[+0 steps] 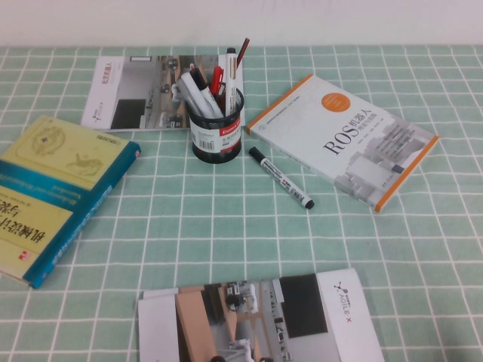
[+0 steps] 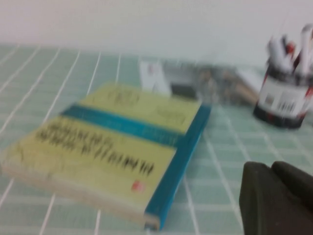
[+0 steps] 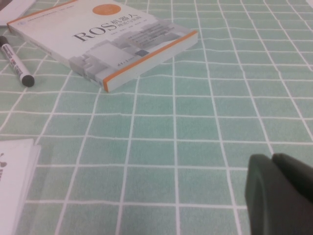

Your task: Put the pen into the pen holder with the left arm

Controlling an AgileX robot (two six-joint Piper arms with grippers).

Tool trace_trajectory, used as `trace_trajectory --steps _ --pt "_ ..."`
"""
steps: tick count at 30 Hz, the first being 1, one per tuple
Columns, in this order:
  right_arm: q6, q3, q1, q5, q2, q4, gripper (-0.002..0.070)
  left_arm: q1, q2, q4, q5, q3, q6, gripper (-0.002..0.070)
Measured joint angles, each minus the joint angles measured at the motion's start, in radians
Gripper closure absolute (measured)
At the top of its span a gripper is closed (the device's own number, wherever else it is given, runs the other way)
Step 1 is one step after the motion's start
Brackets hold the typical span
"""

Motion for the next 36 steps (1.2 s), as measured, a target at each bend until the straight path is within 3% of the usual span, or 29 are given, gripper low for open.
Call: trace_trajectory --steps 9,36 --pt "0.000 0.000 0.000 0.000 0.000 0.000 0.0696 0.024 -0.002 0.115 0.201 0.000 -0.095 0.0675" --pt "0.000 0.000 0.000 0.000 0.000 0.000 0.0696 0.026 -0.002 0.149 0.219 -0.004 -0.112 0.0675"
